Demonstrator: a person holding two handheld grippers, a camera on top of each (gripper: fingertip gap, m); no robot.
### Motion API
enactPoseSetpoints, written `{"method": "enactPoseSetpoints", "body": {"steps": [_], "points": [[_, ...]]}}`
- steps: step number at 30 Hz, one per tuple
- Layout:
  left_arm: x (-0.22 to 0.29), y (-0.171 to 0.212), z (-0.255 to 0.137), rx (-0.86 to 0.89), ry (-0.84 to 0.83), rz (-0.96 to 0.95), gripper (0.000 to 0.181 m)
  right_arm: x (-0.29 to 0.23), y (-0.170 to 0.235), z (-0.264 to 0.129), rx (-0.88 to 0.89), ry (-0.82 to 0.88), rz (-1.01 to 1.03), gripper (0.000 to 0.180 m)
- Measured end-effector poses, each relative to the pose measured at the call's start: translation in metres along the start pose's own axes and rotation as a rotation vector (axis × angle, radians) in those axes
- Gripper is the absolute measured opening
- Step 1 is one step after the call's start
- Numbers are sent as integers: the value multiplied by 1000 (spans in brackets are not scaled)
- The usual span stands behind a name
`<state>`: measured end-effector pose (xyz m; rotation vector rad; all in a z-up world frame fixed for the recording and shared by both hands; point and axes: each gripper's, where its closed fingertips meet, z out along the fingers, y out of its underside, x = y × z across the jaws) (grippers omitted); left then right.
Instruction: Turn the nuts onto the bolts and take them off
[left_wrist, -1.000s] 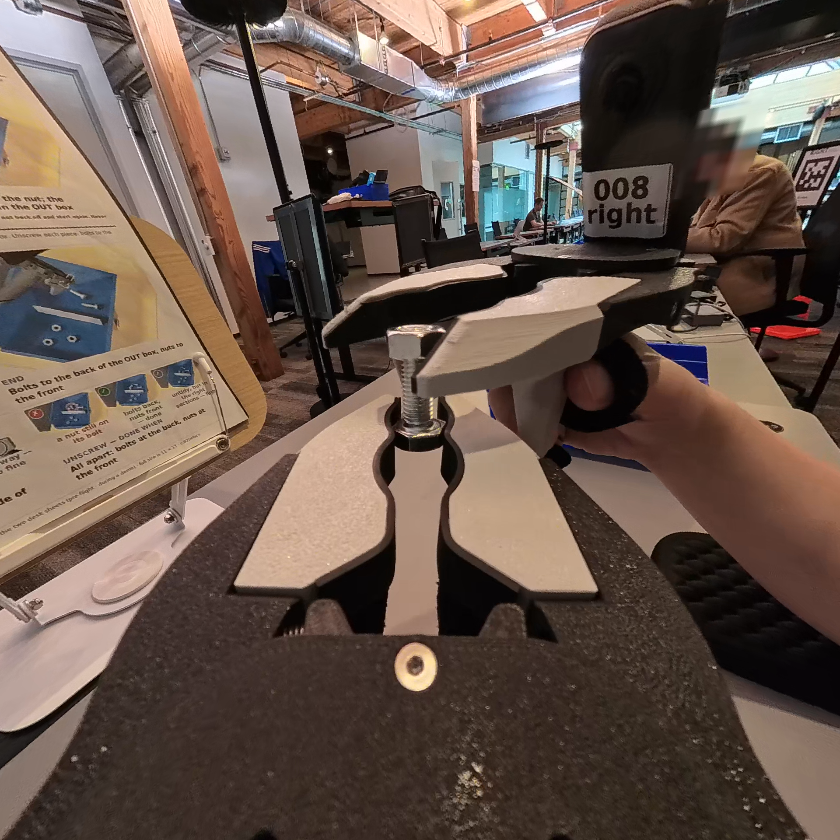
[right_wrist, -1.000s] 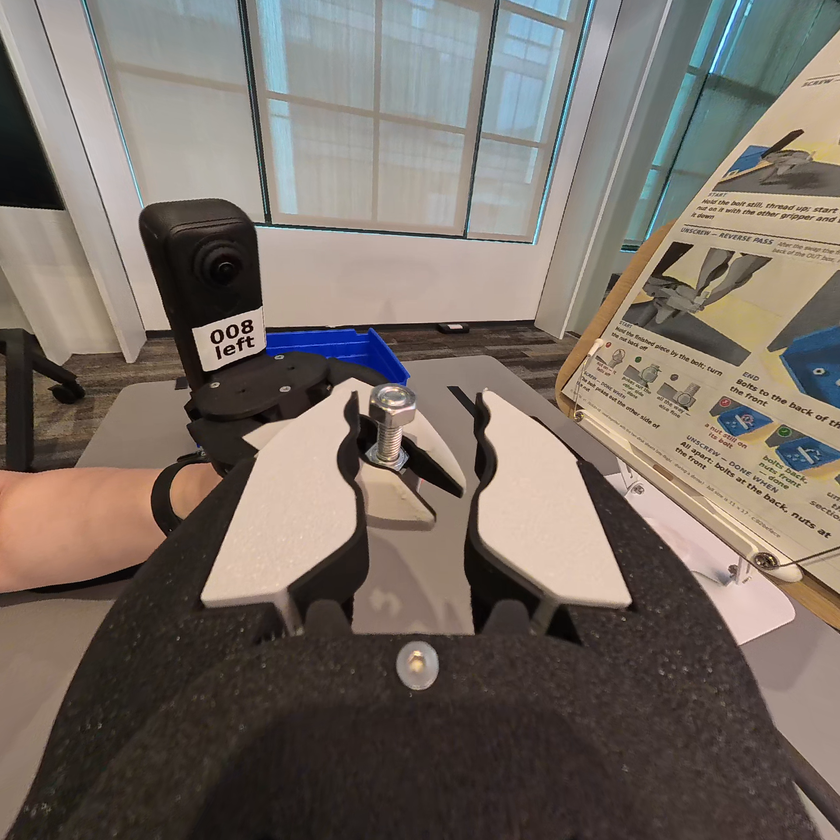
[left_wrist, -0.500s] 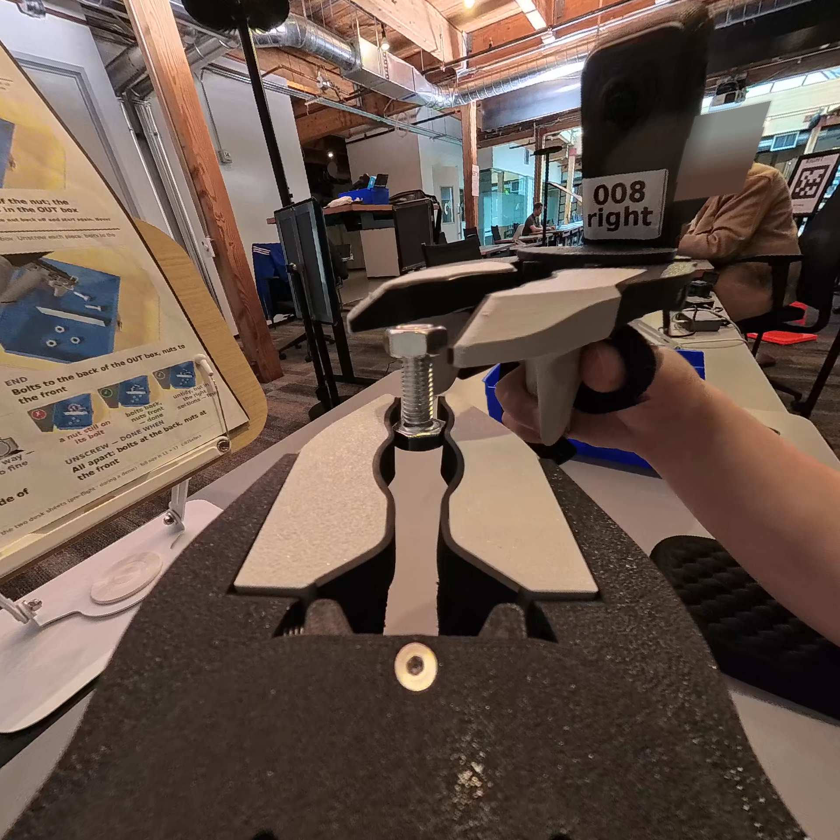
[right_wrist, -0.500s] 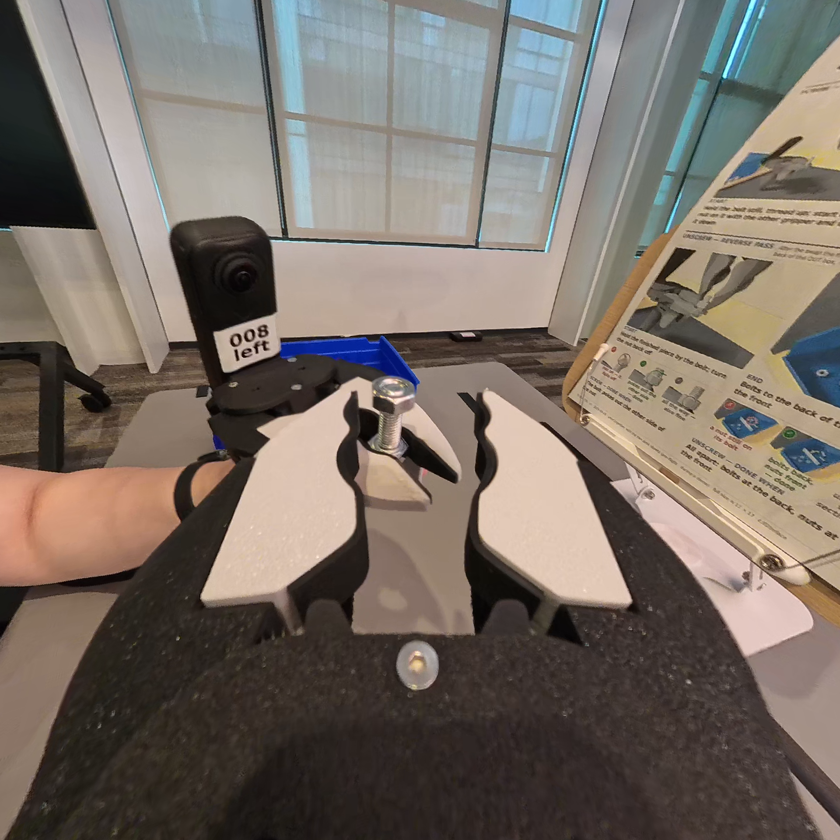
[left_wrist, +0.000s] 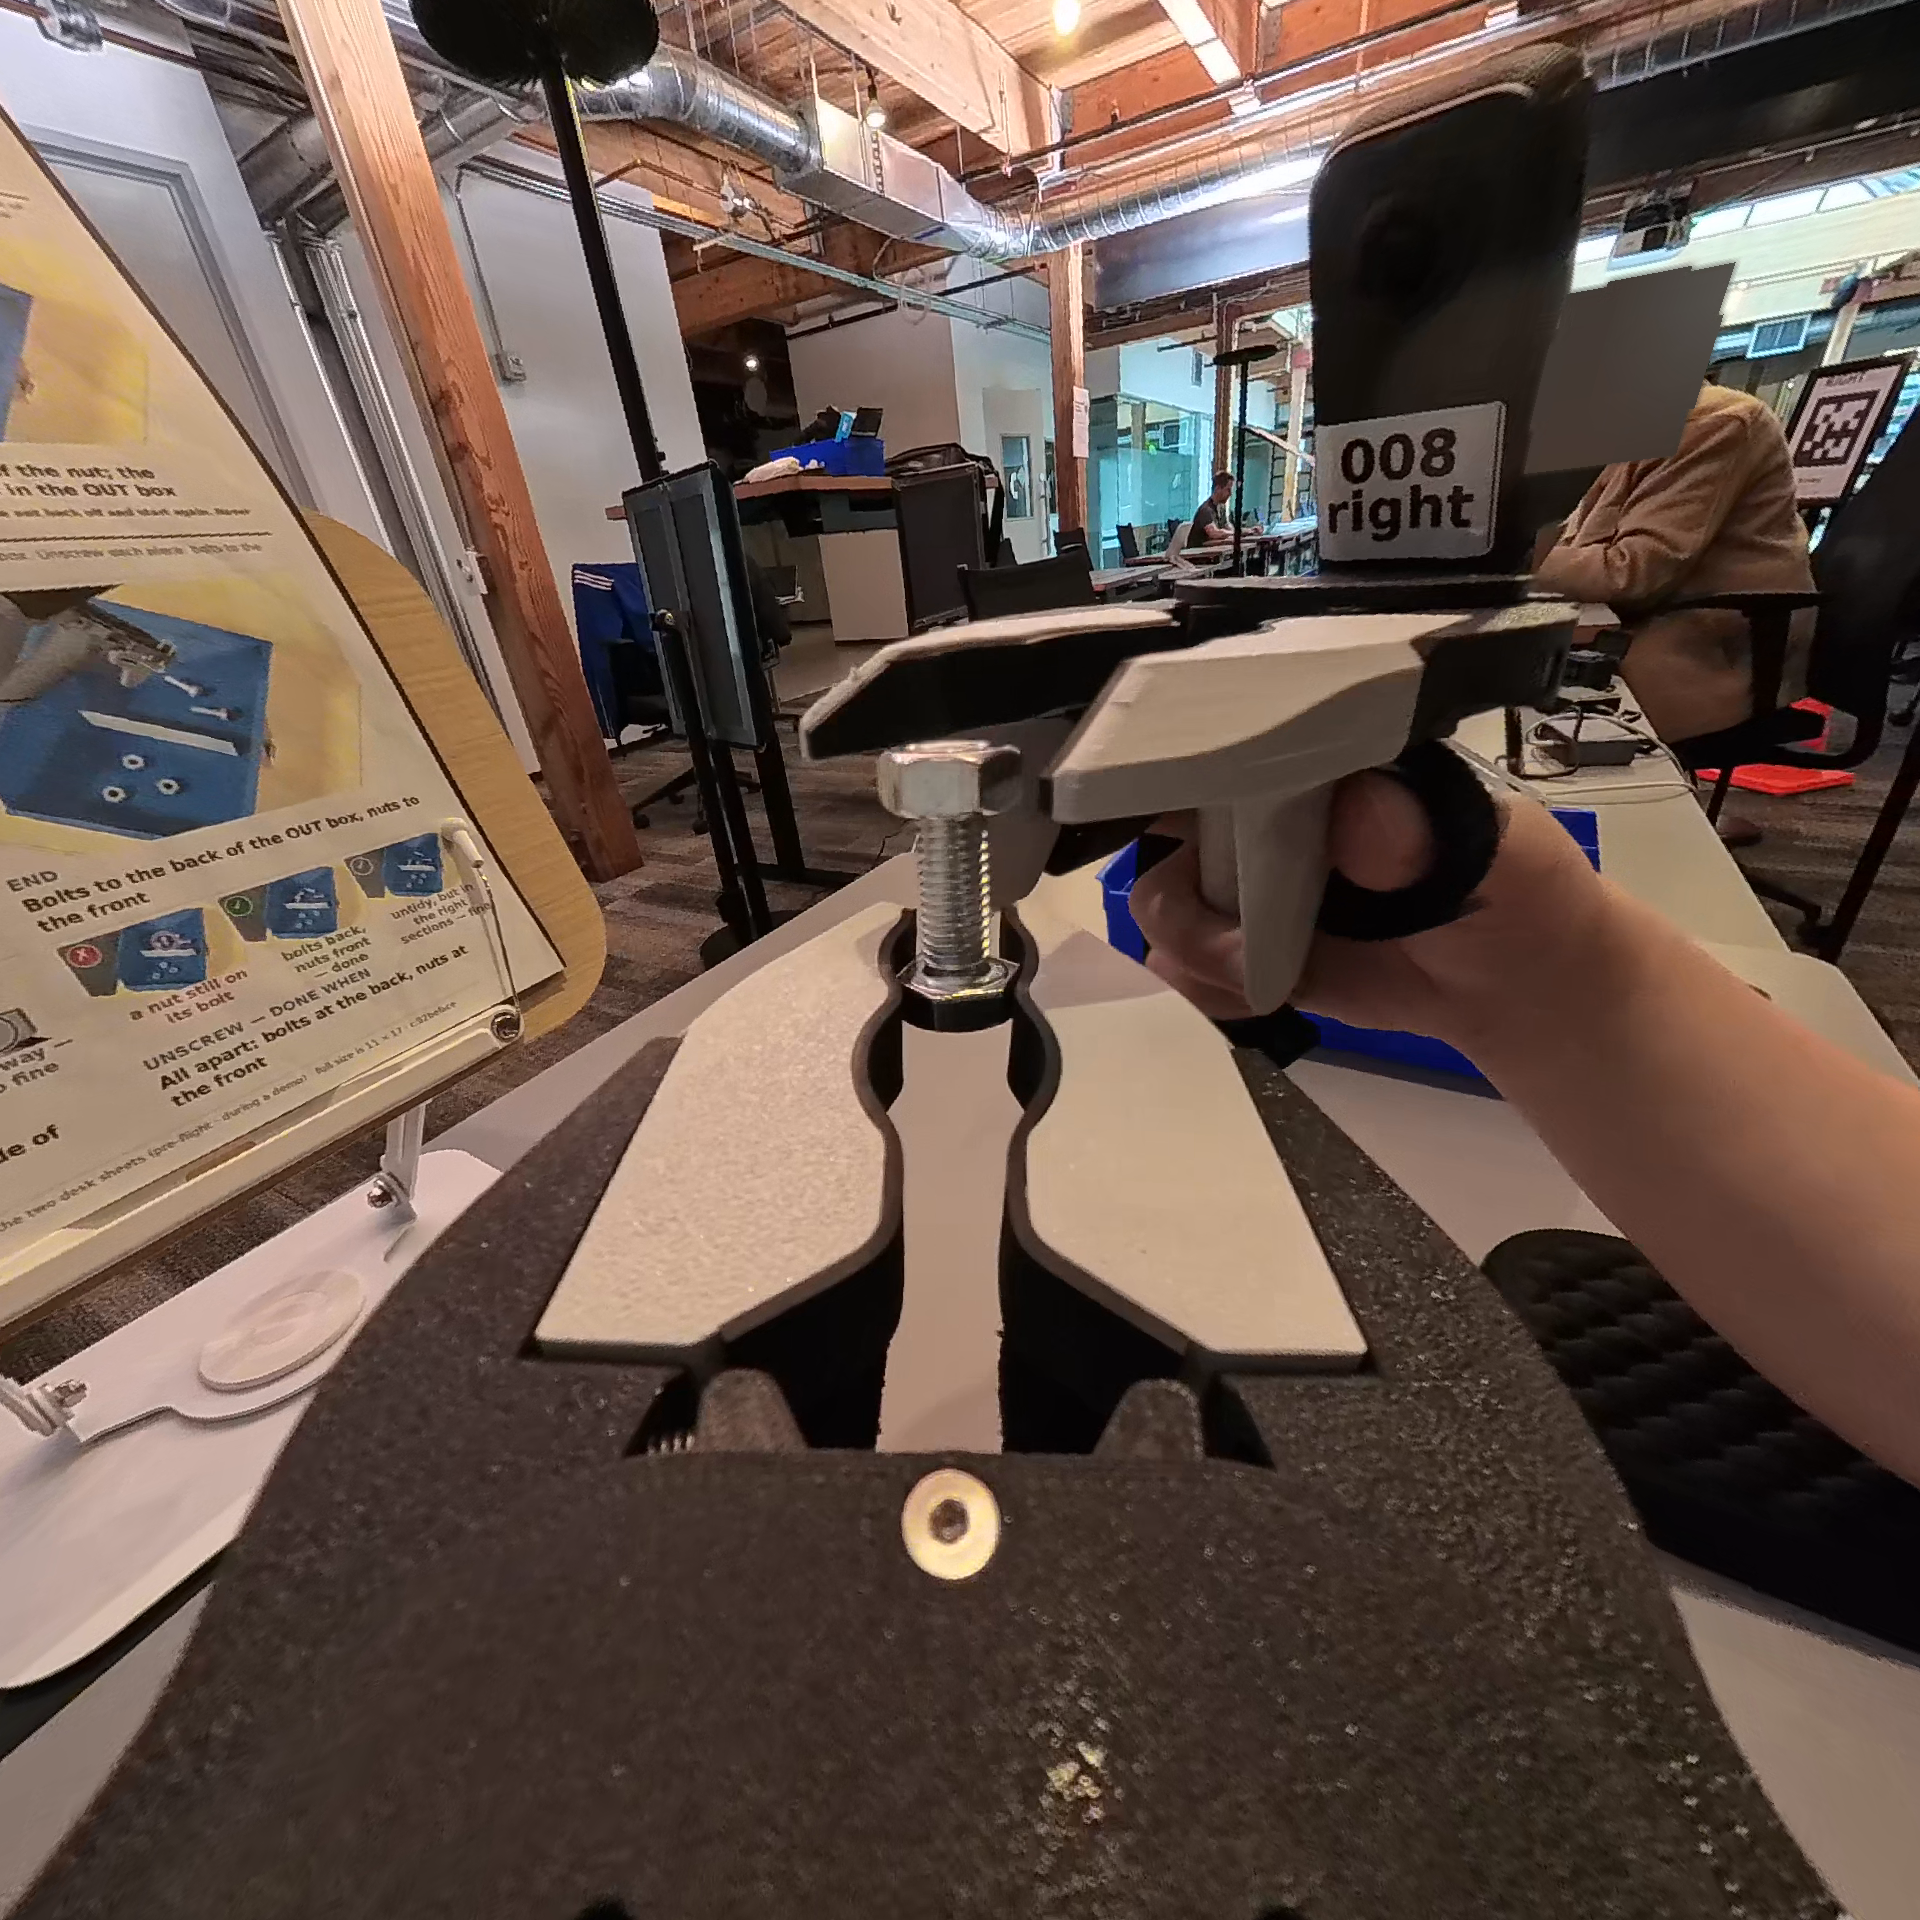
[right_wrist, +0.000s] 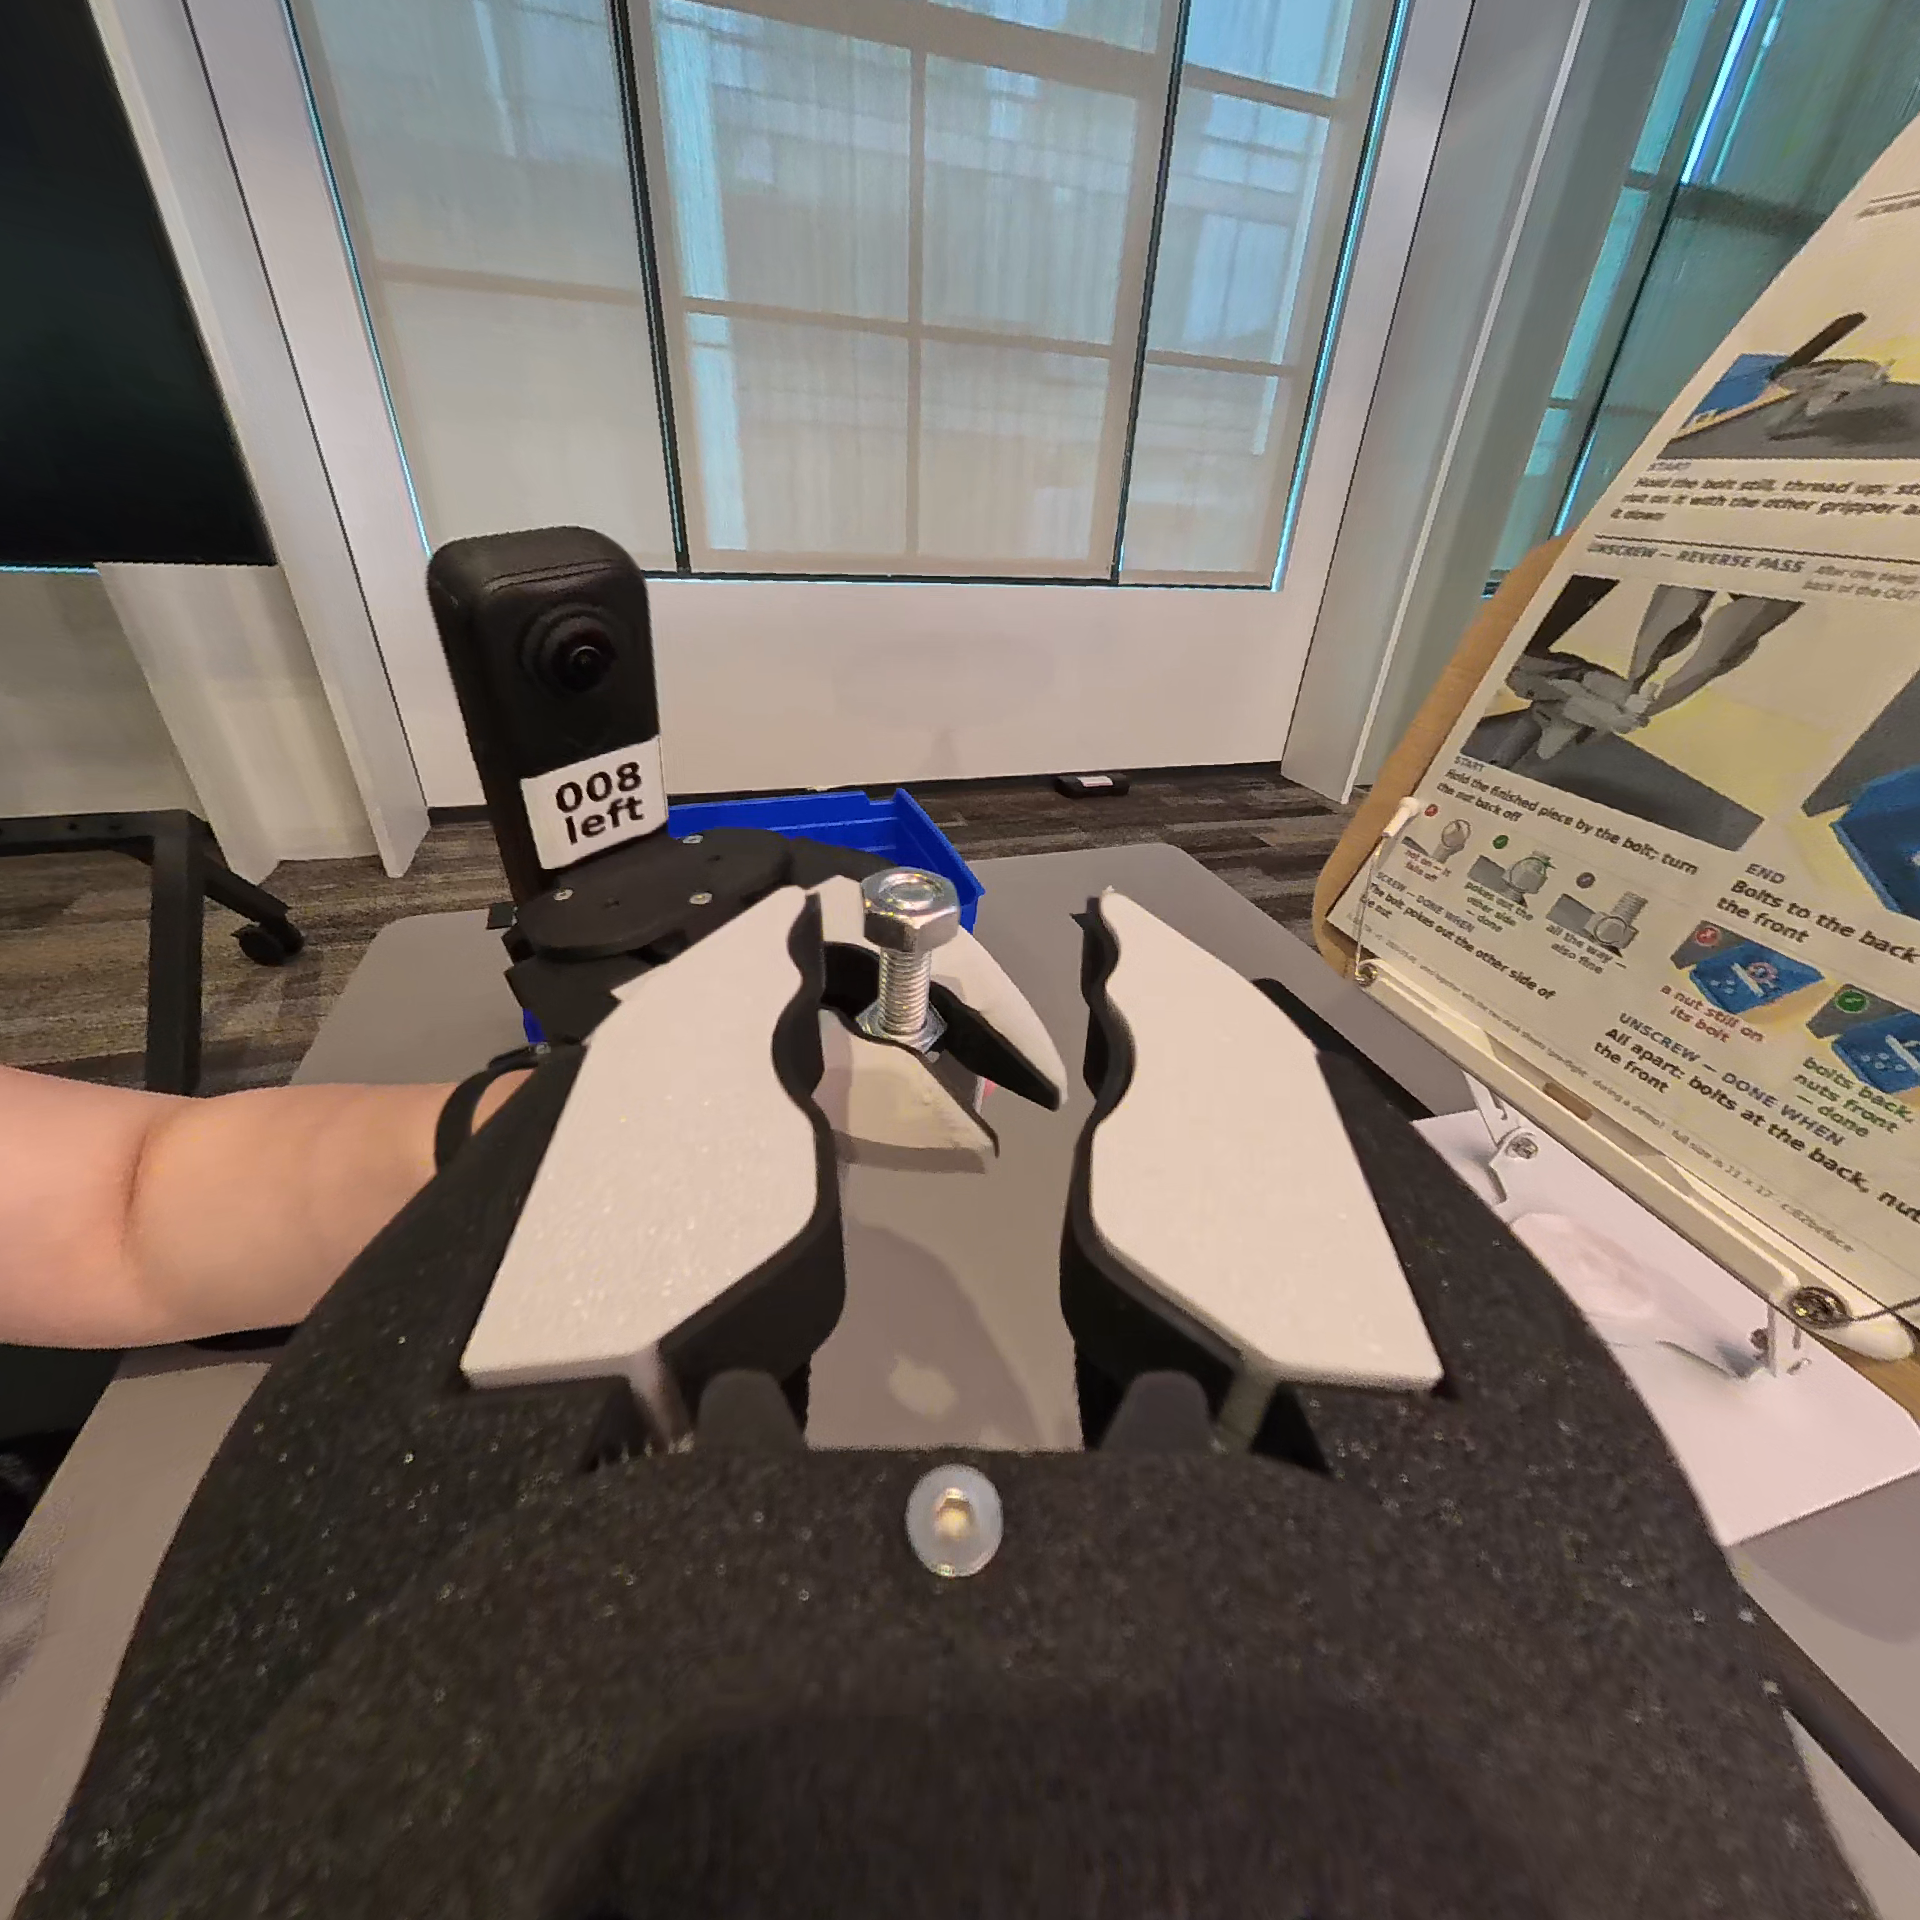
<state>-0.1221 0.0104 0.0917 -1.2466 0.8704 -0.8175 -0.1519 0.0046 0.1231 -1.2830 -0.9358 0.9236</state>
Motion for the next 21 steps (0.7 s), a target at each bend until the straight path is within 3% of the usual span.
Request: {"method": "enactPoseSetpoints", "body": {"steps": [21], "points": [[-12, -12, -11, 39, -49, -4, 15, -6, 2, 6, -26, -10, -25, 48]]}}
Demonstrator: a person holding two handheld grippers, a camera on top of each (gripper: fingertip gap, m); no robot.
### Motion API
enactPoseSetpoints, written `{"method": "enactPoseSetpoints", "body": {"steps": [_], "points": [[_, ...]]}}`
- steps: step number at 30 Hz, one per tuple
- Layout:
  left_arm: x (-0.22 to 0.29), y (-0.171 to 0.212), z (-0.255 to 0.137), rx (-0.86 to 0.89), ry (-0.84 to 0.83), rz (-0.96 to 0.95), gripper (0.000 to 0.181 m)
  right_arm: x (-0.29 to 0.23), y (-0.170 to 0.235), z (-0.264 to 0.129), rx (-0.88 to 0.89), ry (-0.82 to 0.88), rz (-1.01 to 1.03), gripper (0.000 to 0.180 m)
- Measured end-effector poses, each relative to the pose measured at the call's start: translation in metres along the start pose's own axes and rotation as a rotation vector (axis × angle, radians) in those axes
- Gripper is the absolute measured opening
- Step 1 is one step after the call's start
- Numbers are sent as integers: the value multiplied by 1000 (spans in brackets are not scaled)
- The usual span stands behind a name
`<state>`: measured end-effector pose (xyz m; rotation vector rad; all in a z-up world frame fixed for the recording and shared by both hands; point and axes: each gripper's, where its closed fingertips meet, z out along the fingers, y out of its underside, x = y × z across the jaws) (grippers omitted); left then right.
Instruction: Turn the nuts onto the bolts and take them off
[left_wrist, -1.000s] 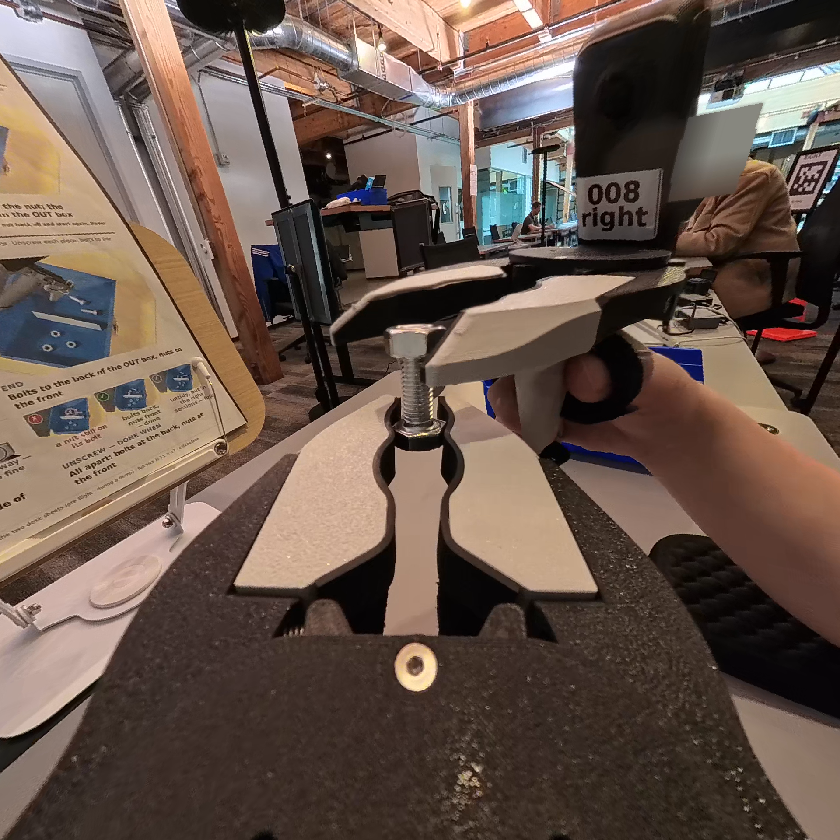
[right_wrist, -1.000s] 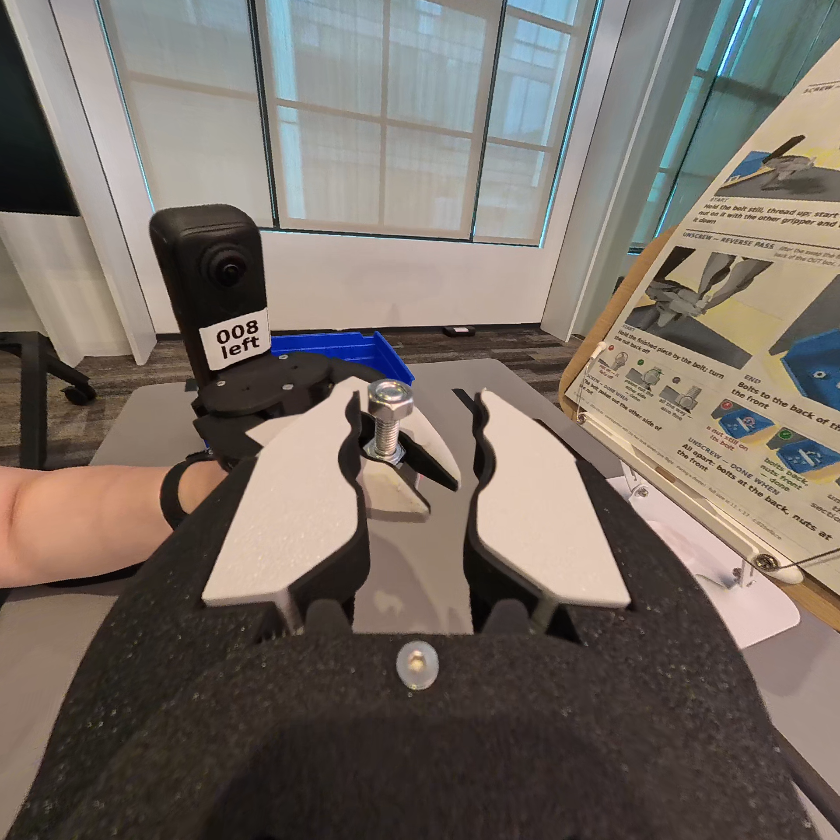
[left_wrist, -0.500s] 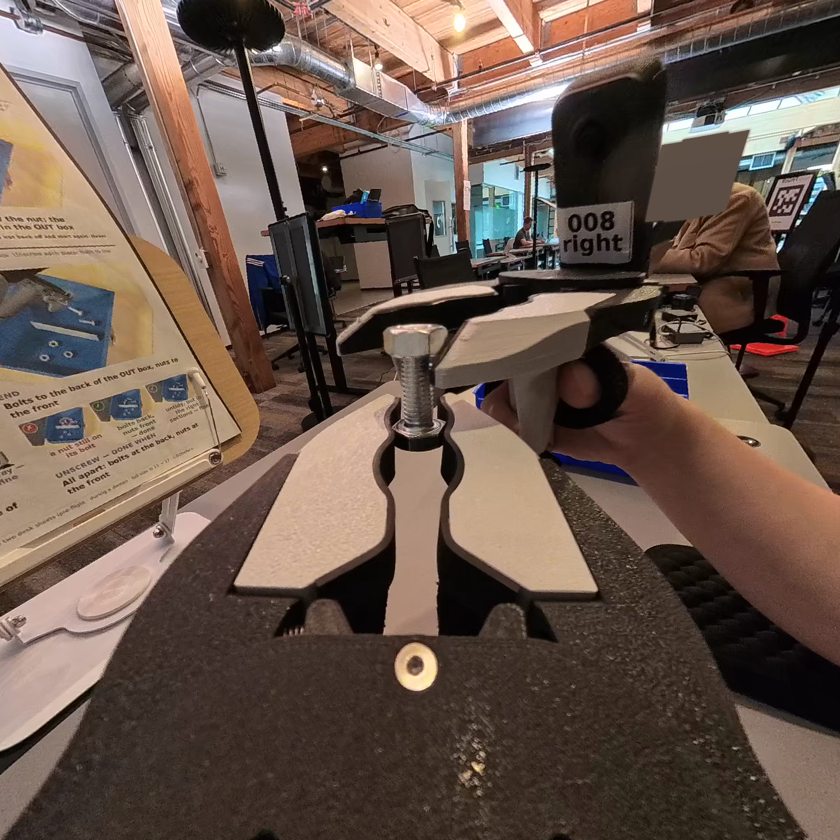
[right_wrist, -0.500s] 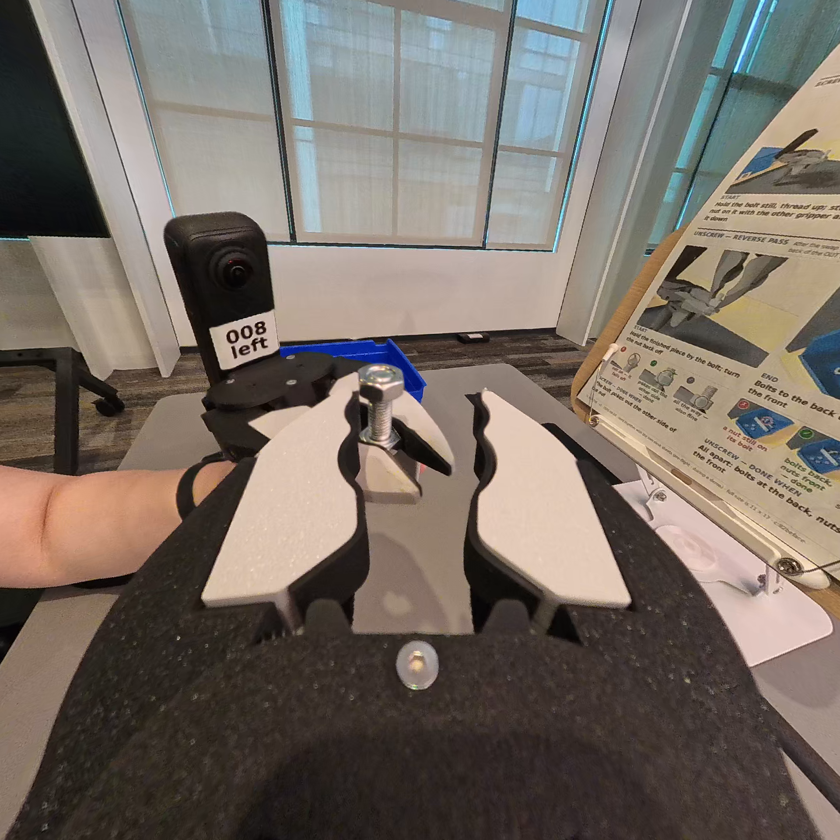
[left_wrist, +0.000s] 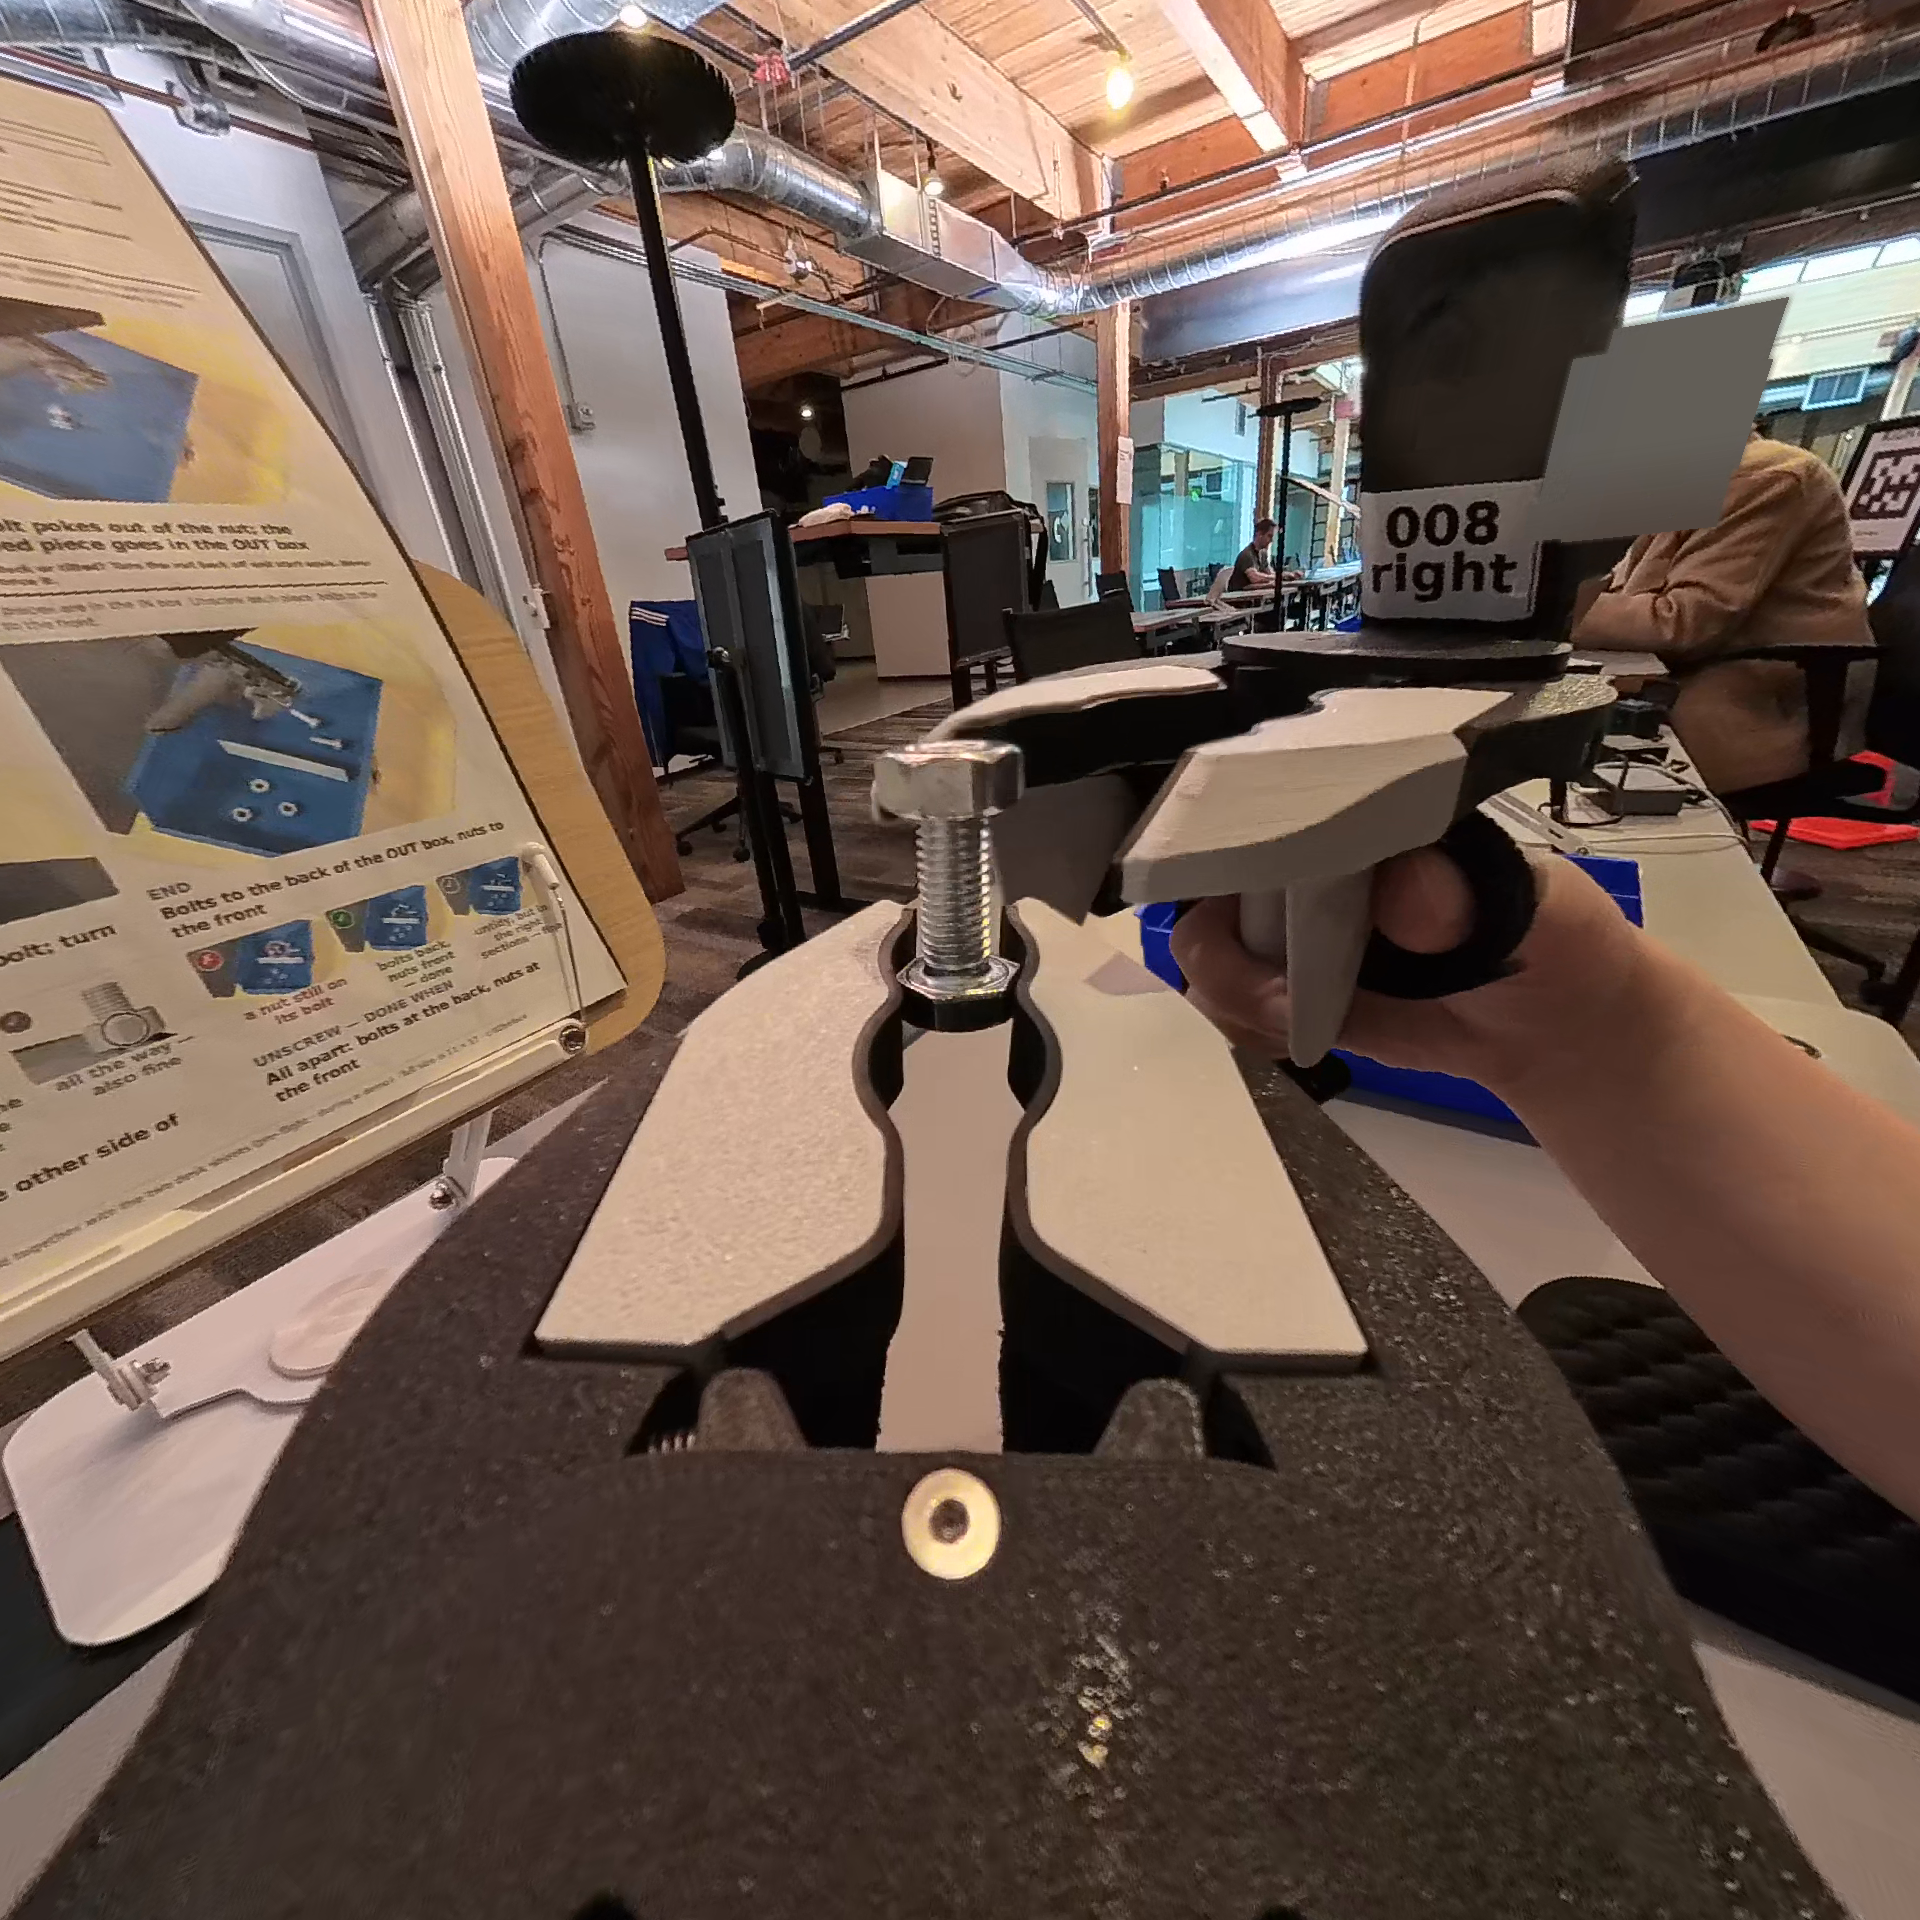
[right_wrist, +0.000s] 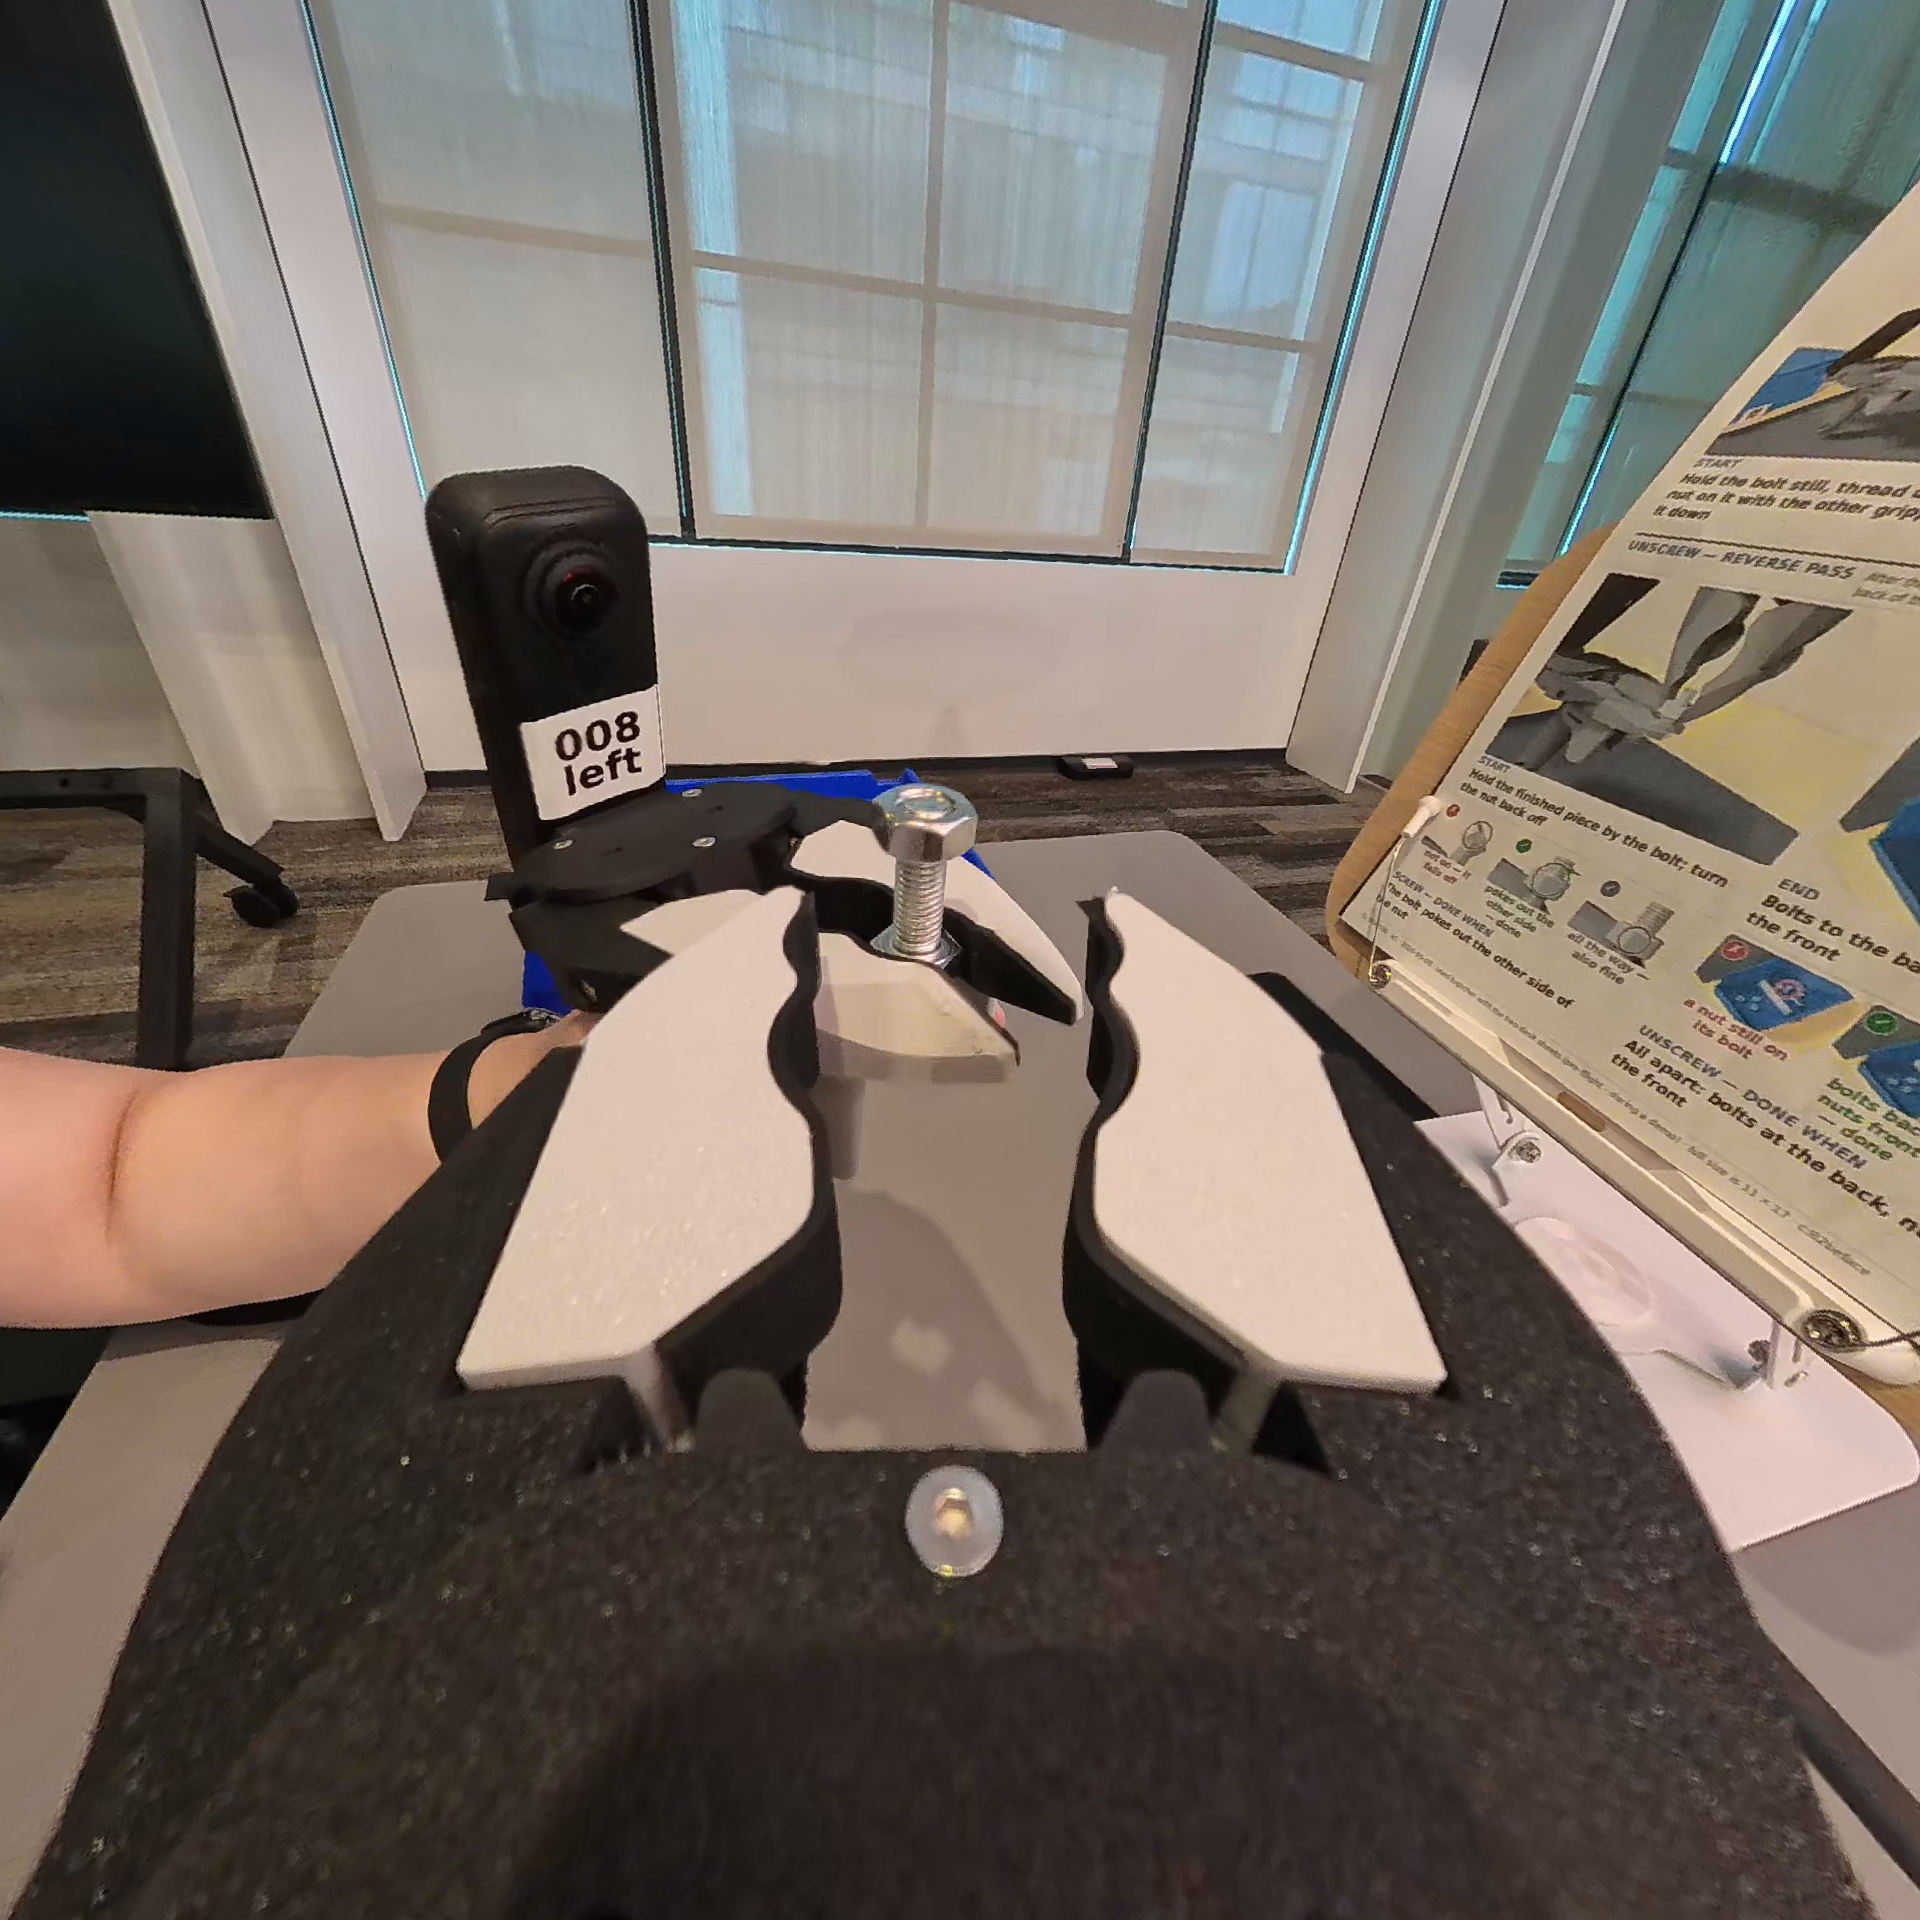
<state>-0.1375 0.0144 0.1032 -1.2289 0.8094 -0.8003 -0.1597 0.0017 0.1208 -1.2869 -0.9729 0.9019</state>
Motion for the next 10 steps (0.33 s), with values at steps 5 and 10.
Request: {"method": "enactPoseSetpoints", "body": {"steps": [5, 10], "points": [[2, 3, 2, -7, 9, -3, 15, 1, -4, 3, 26, 23, -6, 47], [8, 3, 4, -16, 16, 22, 15, 0, -4, 7, 13, 51, -20, 45]]}}
